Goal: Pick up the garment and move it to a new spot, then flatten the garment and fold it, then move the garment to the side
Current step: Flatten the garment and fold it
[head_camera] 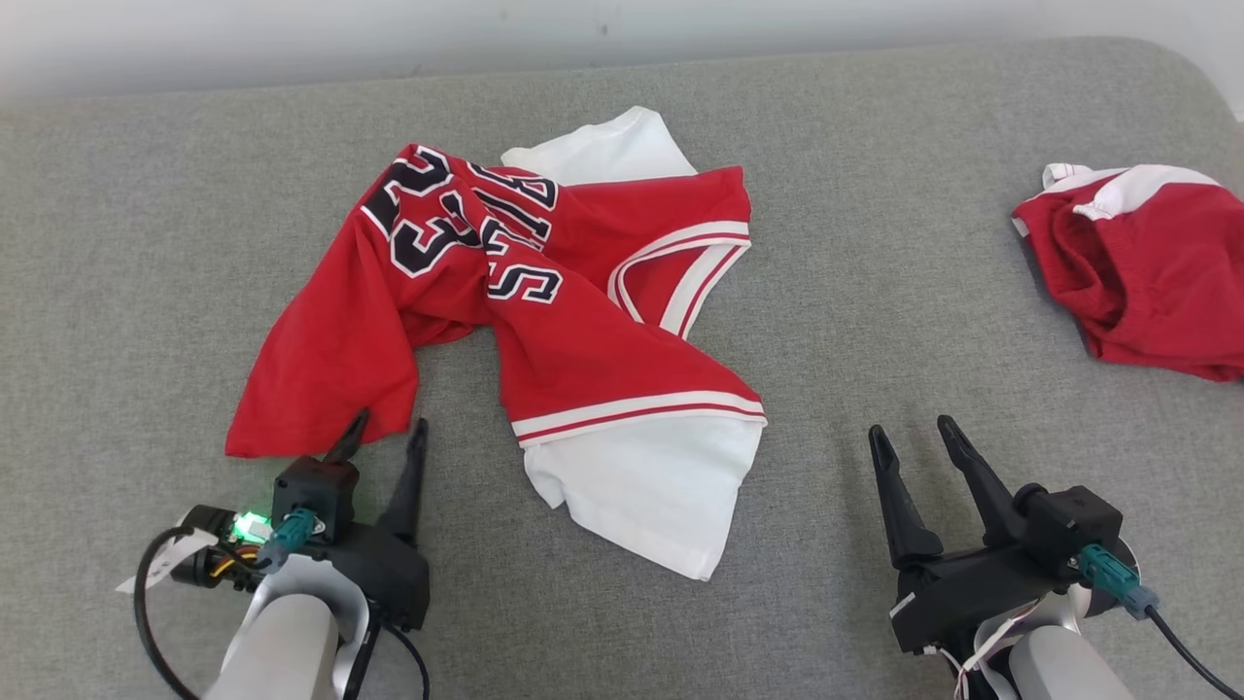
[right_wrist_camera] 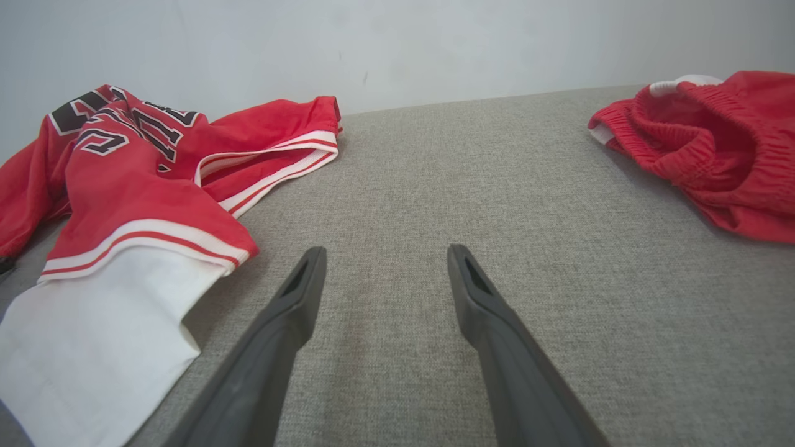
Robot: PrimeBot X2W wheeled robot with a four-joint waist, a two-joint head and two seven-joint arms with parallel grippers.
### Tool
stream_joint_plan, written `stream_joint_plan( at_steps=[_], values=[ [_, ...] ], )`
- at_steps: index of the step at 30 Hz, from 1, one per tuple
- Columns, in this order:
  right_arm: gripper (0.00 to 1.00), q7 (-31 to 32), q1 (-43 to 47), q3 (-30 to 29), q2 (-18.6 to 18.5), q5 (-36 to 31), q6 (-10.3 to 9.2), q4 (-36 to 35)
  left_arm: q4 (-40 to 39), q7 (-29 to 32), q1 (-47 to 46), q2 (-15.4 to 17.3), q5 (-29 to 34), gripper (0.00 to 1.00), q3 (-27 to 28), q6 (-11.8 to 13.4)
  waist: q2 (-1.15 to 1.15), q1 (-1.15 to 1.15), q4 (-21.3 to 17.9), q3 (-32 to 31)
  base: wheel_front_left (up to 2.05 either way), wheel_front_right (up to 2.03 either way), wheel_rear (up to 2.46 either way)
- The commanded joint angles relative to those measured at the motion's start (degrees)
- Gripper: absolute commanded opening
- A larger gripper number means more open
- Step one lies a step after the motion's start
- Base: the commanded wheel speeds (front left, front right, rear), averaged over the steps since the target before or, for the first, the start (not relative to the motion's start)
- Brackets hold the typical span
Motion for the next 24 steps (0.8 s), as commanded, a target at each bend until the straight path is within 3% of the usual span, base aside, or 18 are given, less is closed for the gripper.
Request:
stream_joint_plan(
  at_steps=[1, 6, 14, 24],
  values=[
    [1.00, 0.0, 0.6, -0.1, -0.1, 0.0, -0.04, 0.1, -0.4, 0.0, 0.0, 0.4, 0.0, 0.00, 0.6, -0.3, 0.01, 0.01, 0.2, -0.1, 0.00, 0.00, 0.00],
    [1.00, 0.0, 0.8, -0.3, 0.1, 0.1, -0.04, 0.2, -5.5, 0.0, 0.8, 0.4, 0.5, 0.00, 1.4, -1.1, 0.01, 0.01, 1.1, -0.6, 0.00, 0.00, 0.00],
    [1.00, 0.0, 1.1, -0.6, 0.3, 0.6, -0.04, 0.4, -21.3, 0.0, 1.1, 0.9, 2.0, 0.00, 4.2, -1.4, 0.01, 0.01, 3.4, -1.0, 0.00, 0.00, 0.00],
    [1.00, 0.0, -0.1, 0.3, 0.1, 1.0, -0.04, 0.6, -16.0, 0.0, -4.0, 5.7, 2.6, 0.00, 9.4, -1.2, 0.01, 0.01, 2.9, 0.8, 0.00, 0.00, 0.00]
  ],
)
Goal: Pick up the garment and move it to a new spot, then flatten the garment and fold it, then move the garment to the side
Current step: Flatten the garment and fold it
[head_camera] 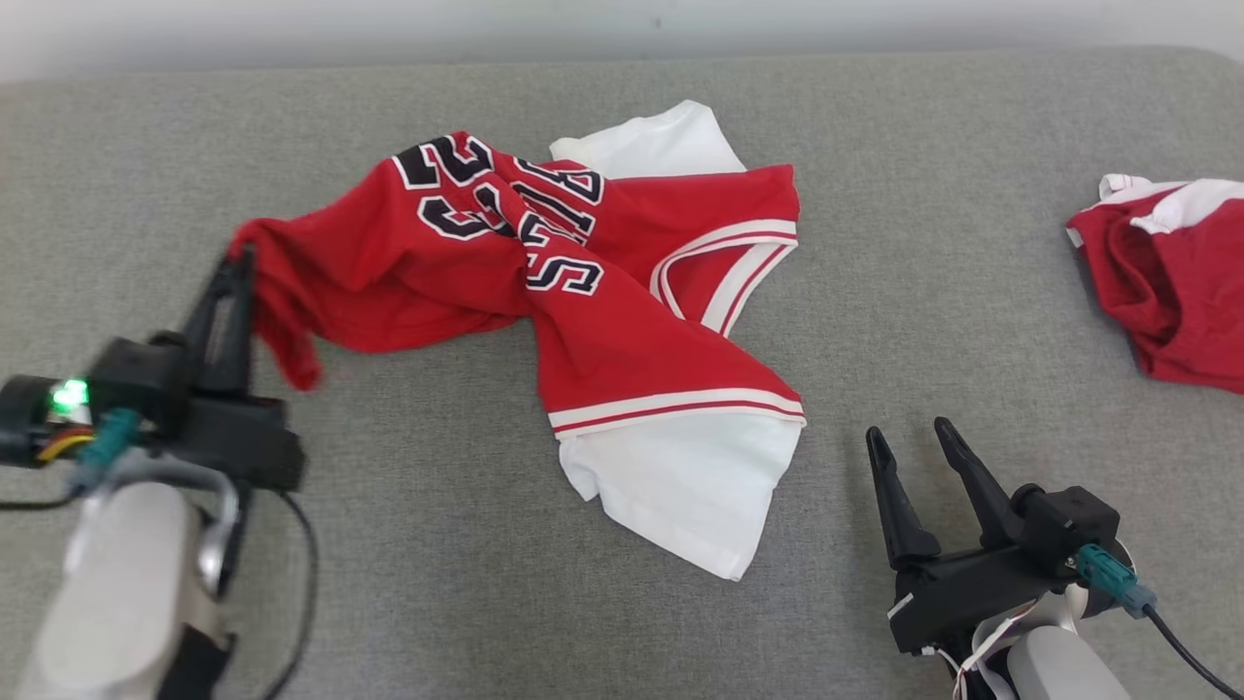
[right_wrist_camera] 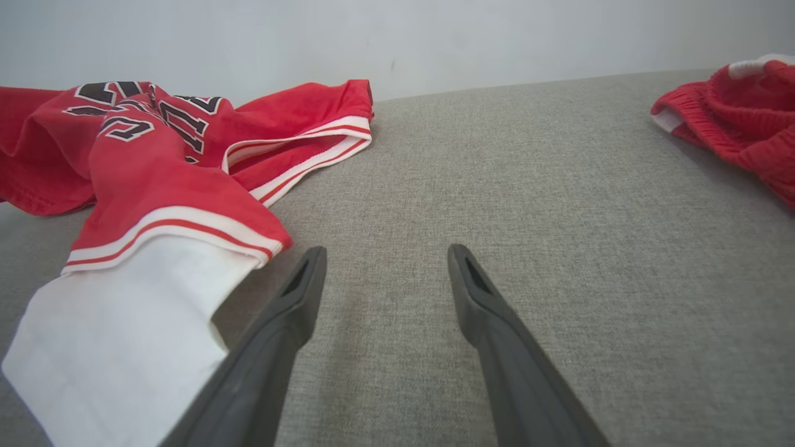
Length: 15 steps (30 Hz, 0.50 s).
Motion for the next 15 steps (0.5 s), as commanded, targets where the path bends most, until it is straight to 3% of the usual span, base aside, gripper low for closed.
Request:
stream_joint_plan(
  at_steps=[1, 4, 5, 6, 7, 8, 11, 15],
  values=[
    [1.00, 0.0, -0.4, 0.1, -0.3, 0.5, -0.04, 0.1, 0.5, -0.1, -0.8, 0.9, 0.2, 0.00, 0.6, 0.1, 0.00, -0.01, -0.8, 0.7, 0.00, 0.00, 0.00],
    [1.00, 0.0, -1.0, -0.2, -0.9, 0.5, -0.04, 0.0, 3.4, -0.1, -2.8, 3.5, 0.8, 0.00, 1.6, -0.3, 0.00, -0.01, -1.9, 1.6, 0.00, 0.00, 0.00],
    [1.00, 0.0, -1.0, -0.2, -0.9, 0.5, -0.04, 0.0, 4.8, -0.1, -3.3, 4.5, 1.2, 0.05, 1.6, -0.8, 0.00, -0.01, -2.4, 1.9, 0.00, 0.00, 0.00],
    [1.00, 0.0, -1.0, -0.3, -0.9, 0.6, -0.04, -0.1, 6.2, -0.1, -3.9, 5.3, 1.4, 0.29, 1.6, -1.1, 0.00, -0.01, -2.7, 2.1, 0.00, 0.00, 0.00],
    [1.00, 0.0, -1.0, -0.2, -0.9, 0.6, -0.04, 0.0, 7.8, -0.1, -4.4, 6.2, 1.6, 0.69, 1.6, -1.4, 0.00, -0.01, -3.1, 2.3, 0.00, 0.00, 0.00],
    [1.00, 0.0, -0.9, -0.4, -0.9, 0.8, -0.04, 0.0, 9.3, -0.1, -4.9, 6.8, 1.6, 1.00, 1.5, -1.7, 0.00, -0.01, -3.4, 2.3, 0.00, 0.00, 0.00],
    [1.00, 0.0, -0.7, -0.6, -0.3, 0.7, -0.04, -0.2, 11.4, -0.1, -6.0, 7.8, 1.2, 1.00, 2.4, -1.1, 0.00, -0.01, -4.2, 2.3, 0.00, 0.00, 0.00],
    [1.00, 0.0, -0.1, -1.2, 0.5, 0.6, -0.04, -0.3, 11.1, -0.1, -3.6, 6.8, -0.1, 1.00, 3.8, 0.5, 0.00, -0.01, -4.2, 1.7, 0.00, 0.00, 0.00]
  ],
)
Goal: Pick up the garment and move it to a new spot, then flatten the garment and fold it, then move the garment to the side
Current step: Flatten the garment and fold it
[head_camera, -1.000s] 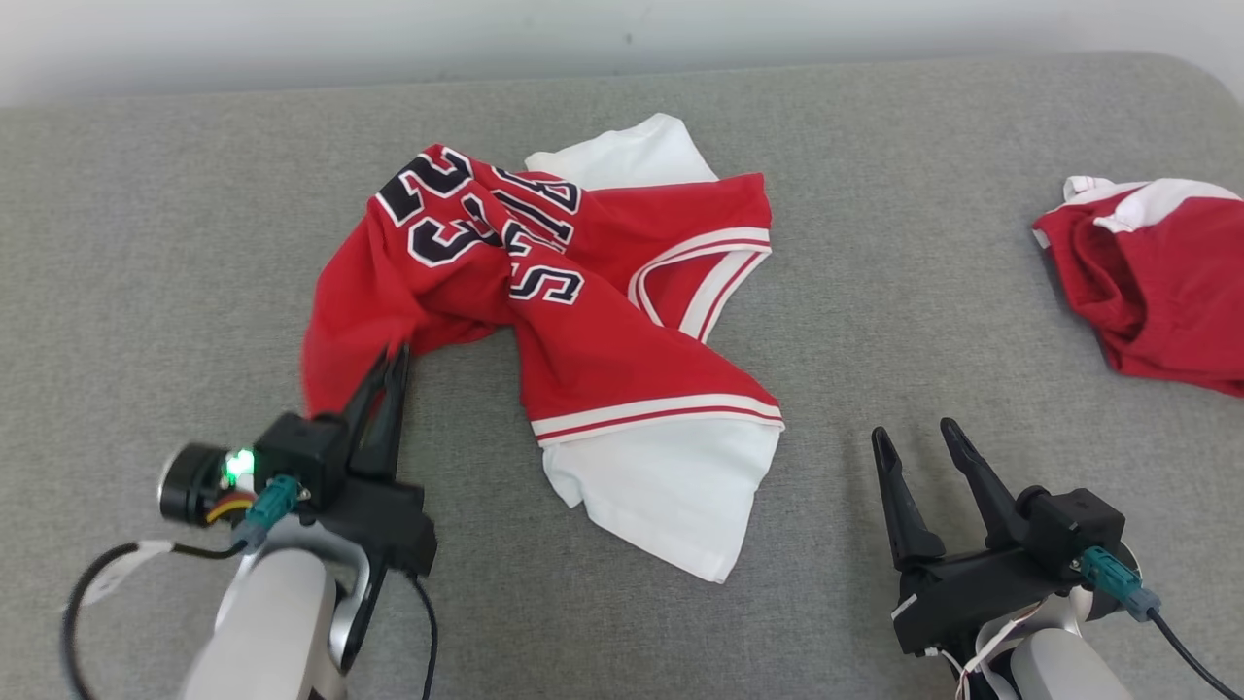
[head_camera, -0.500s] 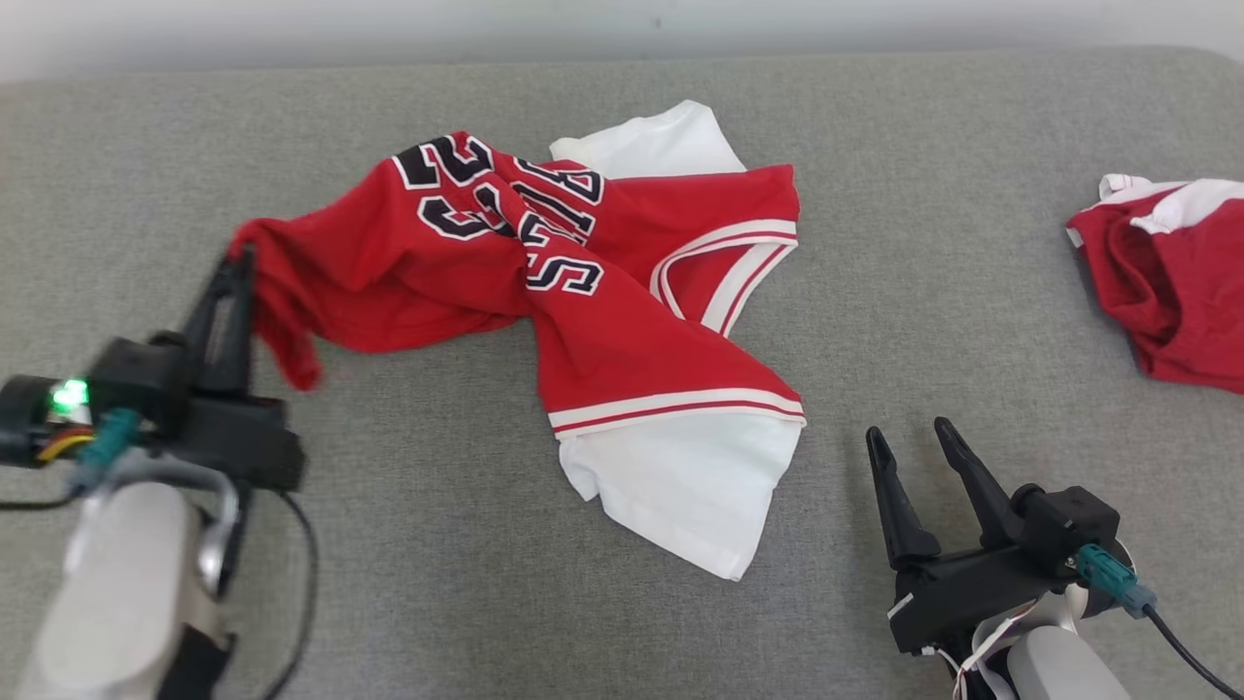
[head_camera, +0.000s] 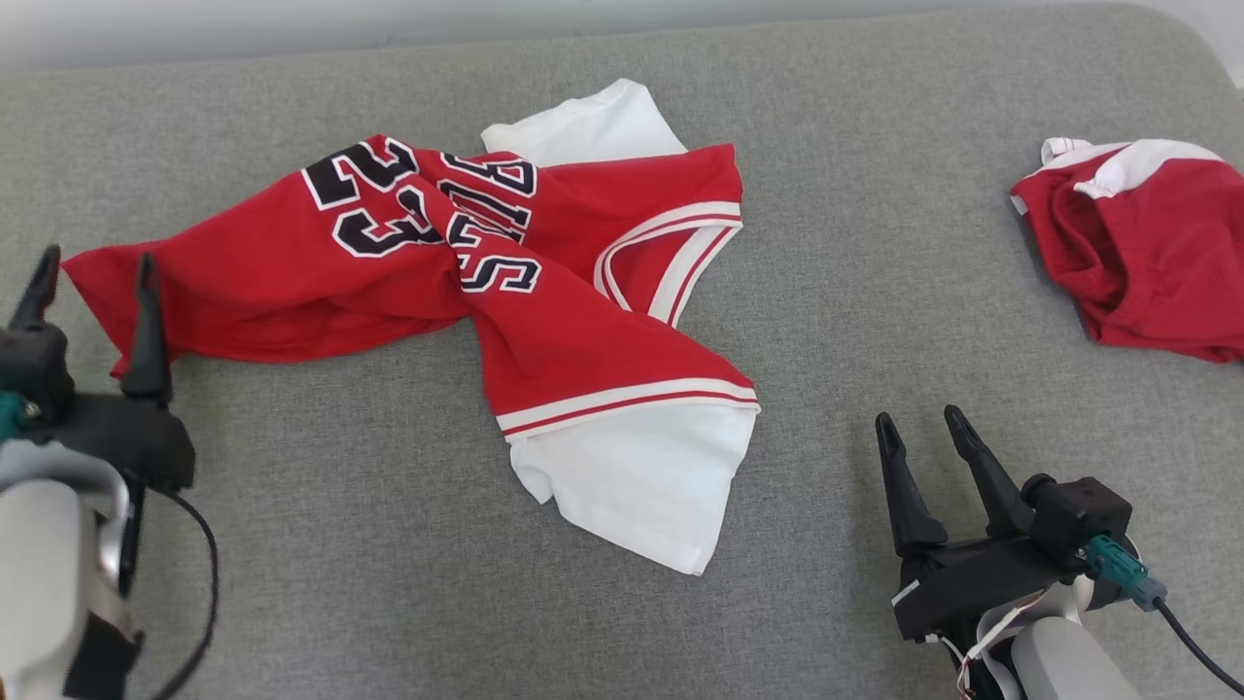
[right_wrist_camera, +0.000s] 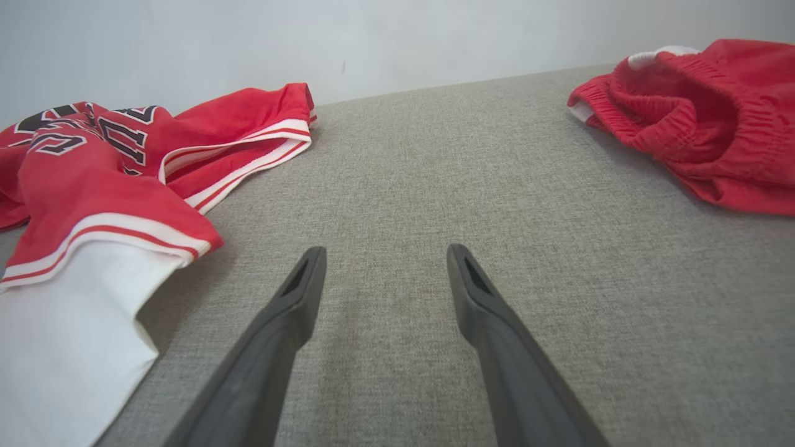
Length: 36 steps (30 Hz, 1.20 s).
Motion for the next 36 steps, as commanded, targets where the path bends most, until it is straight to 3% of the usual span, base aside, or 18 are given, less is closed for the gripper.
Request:
stream_joint_plan(
  at_steps=[1, 11, 17, 24, 36],
  values=[
    [1.00, 0.0, 0.7, 0.0, 0.4, 0.0, -0.04, 0.0, -0.4, -0.1, 1.8, -0.3, -0.5, 1.00, 0.3, 0.4, -0.01, -0.01, 0.2, -0.4, 0.00, 0.00, 0.00],
    [1.00, 0.0, 0.4, 0.0, 0.1, -0.6, -0.04, -0.4, -8.1, -0.1, 11.7, -8.4, -1.6, 1.00, -1.4, 0.4, -0.01, -0.01, 2.7, -1.8, 0.00, 0.00, 0.00],
    [1.00, 0.0, 0.1, 0.6, -0.3, -0.2, -0.04, -0.3, -8.4, -0.1, 13.6, -11.2, -0.3, 1.00, -4.5, -2.5, -0.01, -0.01, 2.6, -1.8, 0.00, 0.00, 0.00],
    [1.00, 0.0, -0.3, 0.9, -0.2, 0.2, -0.04, -0.2, -4.5, -0.1, 9.8, -12.2, 1.1, 1.00, -7.3, -4.1, -0.01, -0.01, 0.3, -0.7, 0.00, 0.00, 0.00],
    [1.00, 0.0, -0.9, 0.4, 0.6, 0.0, -0.04, -0.4, 4.8, 0.0, 3.8, -8.8, 1.9, 1.00, -6.3, -1.9, -0.01, -0.01, -2.9, 1.6, 0.00, 0.00, 0.00]
  ],
)
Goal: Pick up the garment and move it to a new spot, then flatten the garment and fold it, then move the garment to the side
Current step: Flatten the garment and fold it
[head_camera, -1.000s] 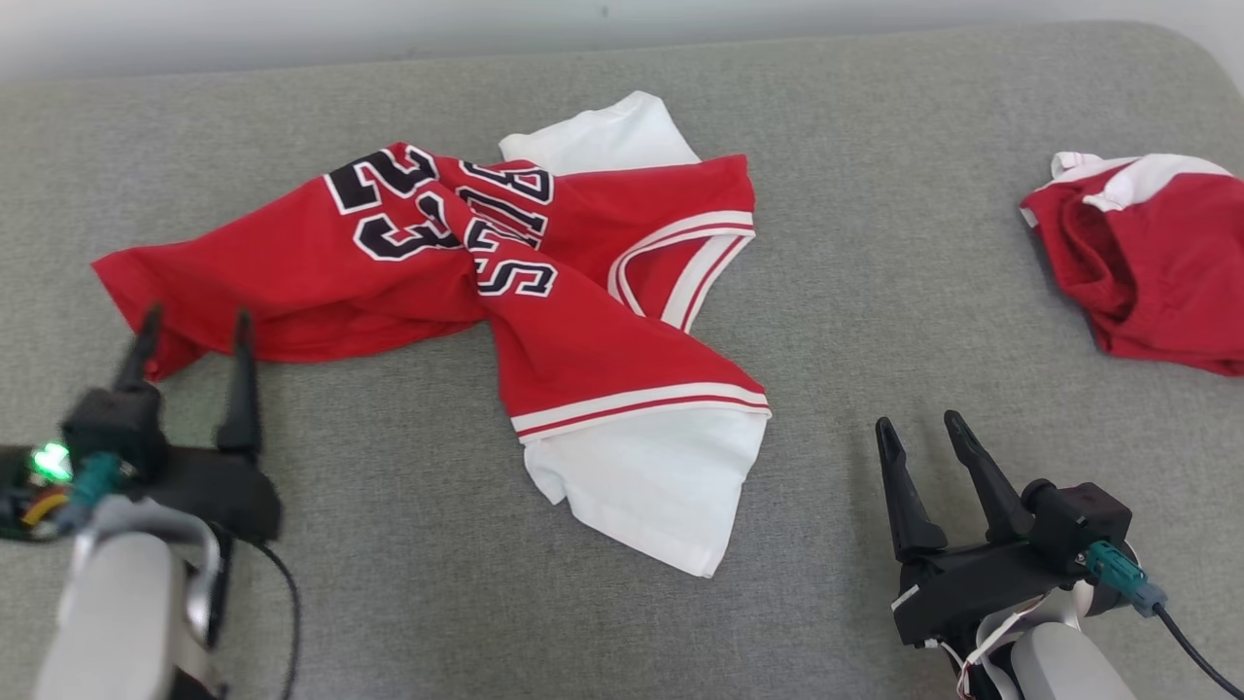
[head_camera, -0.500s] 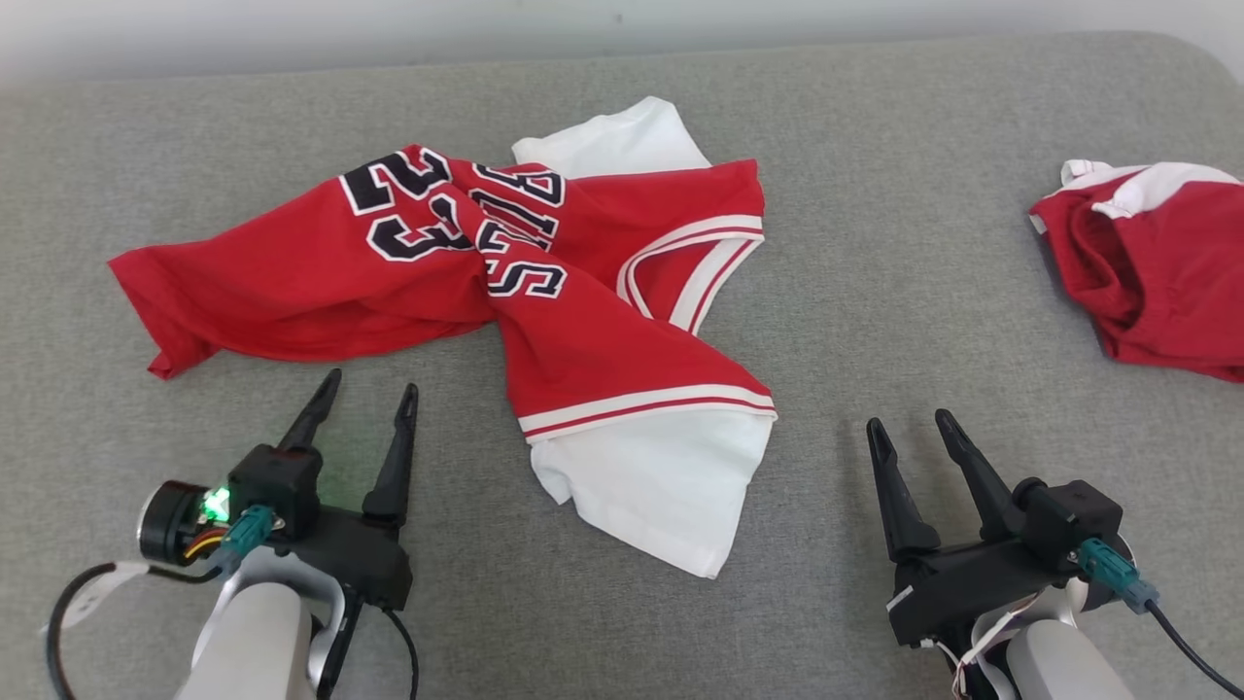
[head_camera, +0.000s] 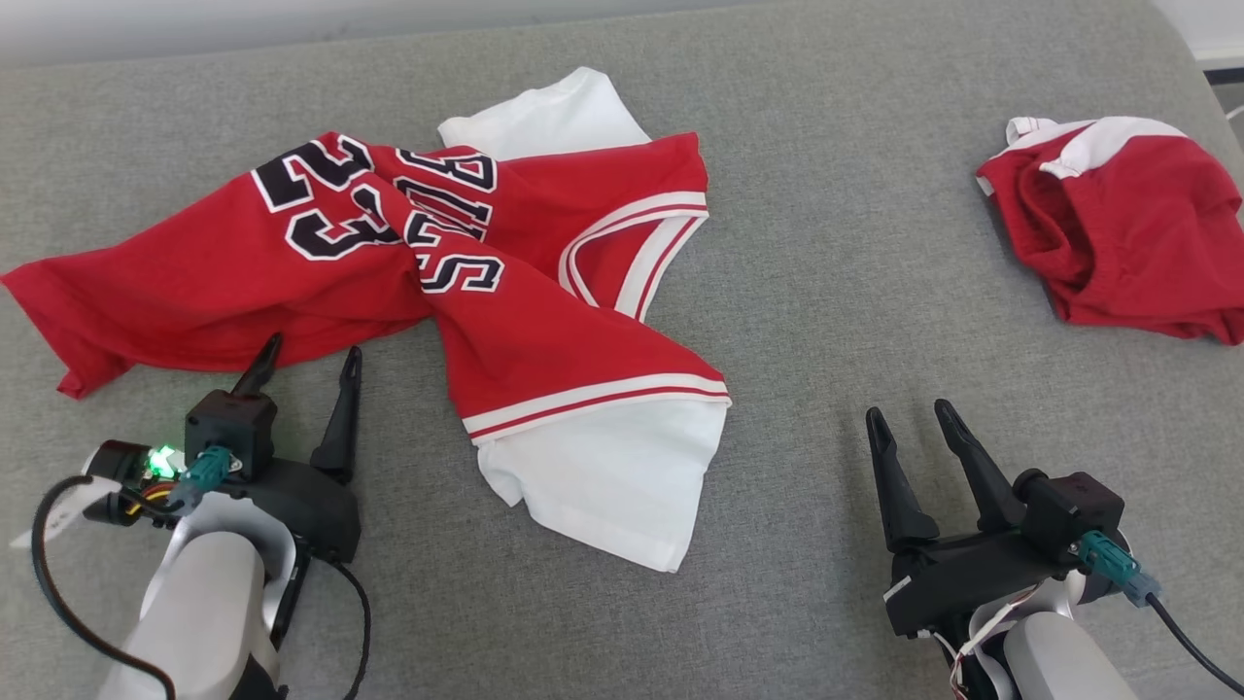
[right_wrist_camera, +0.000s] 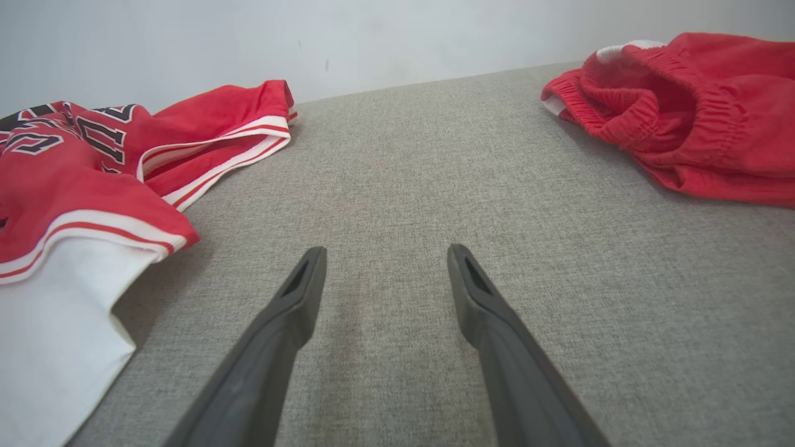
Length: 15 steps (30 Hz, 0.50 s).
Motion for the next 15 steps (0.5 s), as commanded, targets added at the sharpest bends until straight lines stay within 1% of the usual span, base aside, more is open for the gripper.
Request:
stream_joint_plan(
  at_steps=[1, 5, 8, 9, 10, 11, 12, 15],
  values=[
    [1.00, 0.0, -0.5, 0.0, 0.1, 0.1, -0.04, -0.1, 1.7, 0.0, -0.3, 0.8, 0.3, 1.00, 0.0, 0.2, 0.00, 0.00, -0.5, 0.5, 0.00, 0.00, 0.00],
    [1.00, 0.0, -0.6, -0.1, 0.0, 0.1, -0.04, -0.2, 5.8, 0.0, -1.6, 1.1, -0.1, 1.00, -0.4, -0.3, 0.00, 0.00, -0.7, 0.7, 0.00, 0.00, 0.00],
    [1.00, 0.0, -0.8, -0.1, -0.2, -0.1, -0.04, -0.2, 7.4, 0.0, -2.3, 1.1, -0.4, 1.00, -0.4, 0.2, 0.00, 0.00, -0.7, 0.6, 0.00, 0.00, 0.00],
    [1.00, 0.0, -0.7, -0.1, -0.2, -0.2, -0.04, -0.1, 7.7, 0.0, -2.5, 1.0, -0.4, 0.97, -0.5, 0.4, 0.00, 0.00, -0.6, 0.5, 0.00, 0.00, 0.00],
    [1.00, 0.0, -0.7, 0.0, -0.2, -0.2, -0.04, -0.1, 8.2, 0.0, -2.6, 0.9, -0.5, 0.63, -0.6, 0.4, 0.00, 0.00, -0.6, 0.3, 0.00, 0.00, 0.00],
    [1.00, 0.0, -0.7, 0.1, -0.3, -0.3, -0.04, -0.1, 8.7, 0.0, -2.6, 0.8, -0.5, 0.19, -0.6, 0.5, 0.00, 0.00, -0.6, 0.2, 0.00, 0.00, 0.00],
    [1.00, 0.0, -0.8, 0.2, -0.3, -0.4, -0.04, -0.1, 9.4, 0.1, -2.7, 0.9, -0.7, 0.00, -0.5, 0.5, 0.00, 0.00, -0.6, 0.1, 0.00, 0.00, 0.00],
    [1.00, 0.0, -0.8, 0.3, -0.2, -0.4, -0.04, 0.0, 10.3, 0.1, -2.9, 1.1, -1.0, 0.00, -0.5, 0.4, 0.00, 0.00, -0.4, -0.3, 0.00, 0.00, 0.00]
  ],
)
